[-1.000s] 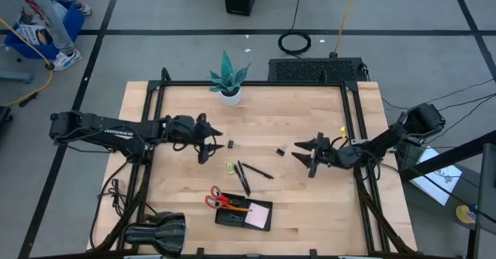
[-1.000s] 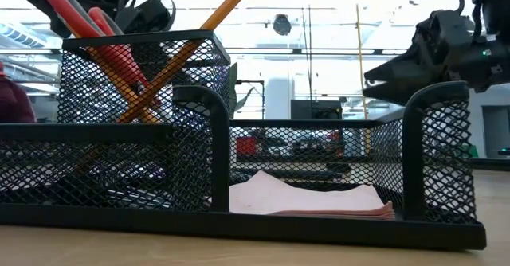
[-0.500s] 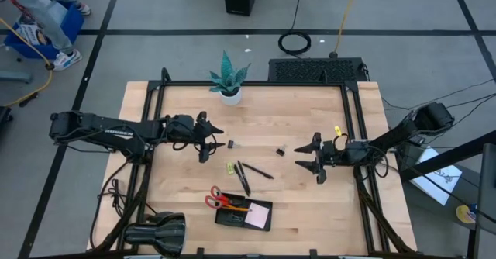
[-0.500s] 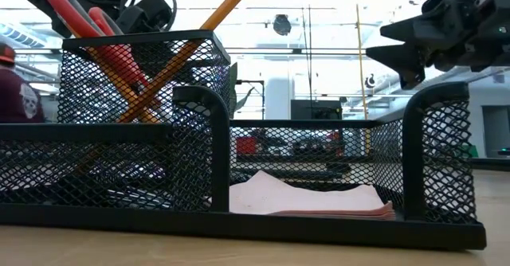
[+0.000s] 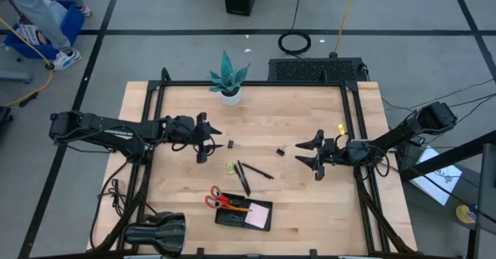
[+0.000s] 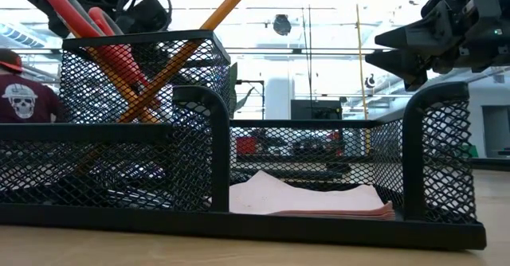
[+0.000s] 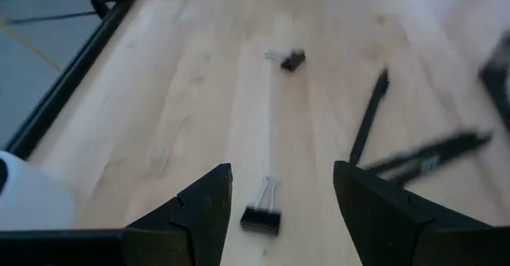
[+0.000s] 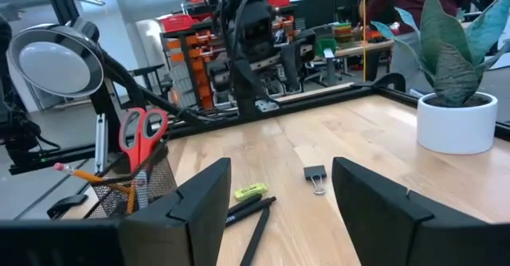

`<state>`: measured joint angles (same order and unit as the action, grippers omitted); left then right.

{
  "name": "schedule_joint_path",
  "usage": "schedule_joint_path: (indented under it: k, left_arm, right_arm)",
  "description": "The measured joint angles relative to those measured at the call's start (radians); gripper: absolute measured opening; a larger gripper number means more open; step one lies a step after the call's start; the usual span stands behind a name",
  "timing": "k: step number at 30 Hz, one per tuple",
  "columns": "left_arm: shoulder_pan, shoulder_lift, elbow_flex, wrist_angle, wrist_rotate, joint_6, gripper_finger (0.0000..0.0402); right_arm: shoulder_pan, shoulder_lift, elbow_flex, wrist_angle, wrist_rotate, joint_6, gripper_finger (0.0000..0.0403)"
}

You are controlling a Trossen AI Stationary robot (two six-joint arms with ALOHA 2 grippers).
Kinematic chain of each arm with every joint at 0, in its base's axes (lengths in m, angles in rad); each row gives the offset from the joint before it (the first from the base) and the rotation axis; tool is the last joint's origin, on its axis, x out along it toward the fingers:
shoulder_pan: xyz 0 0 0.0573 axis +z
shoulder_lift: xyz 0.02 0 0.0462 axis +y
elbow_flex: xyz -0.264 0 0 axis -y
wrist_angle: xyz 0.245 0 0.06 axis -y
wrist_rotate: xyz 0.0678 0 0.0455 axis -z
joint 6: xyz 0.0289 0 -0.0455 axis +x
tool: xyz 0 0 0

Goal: Pick and place office supplies into organizer
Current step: Put the black binder clip into the black desk organizer

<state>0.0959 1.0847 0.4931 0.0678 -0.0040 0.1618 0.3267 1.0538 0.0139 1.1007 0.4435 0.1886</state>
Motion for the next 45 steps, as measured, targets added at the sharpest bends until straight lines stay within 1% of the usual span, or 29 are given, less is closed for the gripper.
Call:
schedule_joint_path:
  k: [4,7,11,13,15,18,22,25,29,34,37,38,41,45]
  left_arm:
    - [0.012,0.015,0.000,0.011,-0.012,0.014,0.0225]
    - [0.018,0.054,0.000,0.012,0.052,0.014,0.0225]
    - [0.040,0.139,0.000,0.003,0.056,0.019,0.0225]
    - [0.046,0.188,0.000,0.029,0.067,0.031,0.0225]
    - [0.054,0.231,0.000,0.057,0.115,0.066,0.0225]
    - [0.070,0.261,0.000,0.091,0.177,0.103,0.0225]
    - [0.097,0.271,0.000,0.104,0.210,0.133,0.0225]
    - [0.130,0.280,0.000,0.121,0.210,0.116,0.0225]
    - [0.173,0.304,0.011,0.123,0.281,0.088,0.0225]
    - [0.204,0.365,0.061,0.086,0.341,0.102,0.0225]
    - [0.224,0.418,0.109,0.031,0.414,0.143,0.0225]
    - [0.229,0.433,0.123,0.022,0.423,0.144,0.0225]
    - [0.232,0.468,0.150,0.013,0.409,0.155,0.0225]
    - [0.235,0.492,0.154,0.008,0.388,0.179,0.0225]
  right_arm:
    - [0.000,0.000,0.000,0.000,0.000,0.000,0.0211]
    - [0.000,0.000,0.000,0.001,0.000,0.000,0.0213]
    - [0.000,0.000,0.000,0.000,0.000,0.000,0.0214]
    - [0.000,0.000,0.000,0.001,0.000,0.000,0.0214]
    - [0.000,0.000,0.000,0.001,0.000,0.000,0.0214]
    - [0.000,0.000,0.000,0.001,0.000,0.000,0.0214]
    - [0.000,0.000,0.000,0.000,0.000,0.000,0.0215]
    - [0.000,0.000,0.000,0.000,0.000,0.000,0.0213]
    - [0.000,0.000,0.000,0.000,0.000,0.000,0.0214]
    - [0.000,0.000,0.000,0.000,0.000,0.000,0.0216]
    - [0.000,0.000,0.000,0.000,0.000,0.000,0.0215]
    - [0.000,0.000,-0.001,0.000,0.000,0.000,0.0214]
    - [0.000,0.000,-0.001,0.000,0.000,0.000,0.0213]
    - [0.000,0.000,-0.001,0.001,0.000,0.000,0.0216]
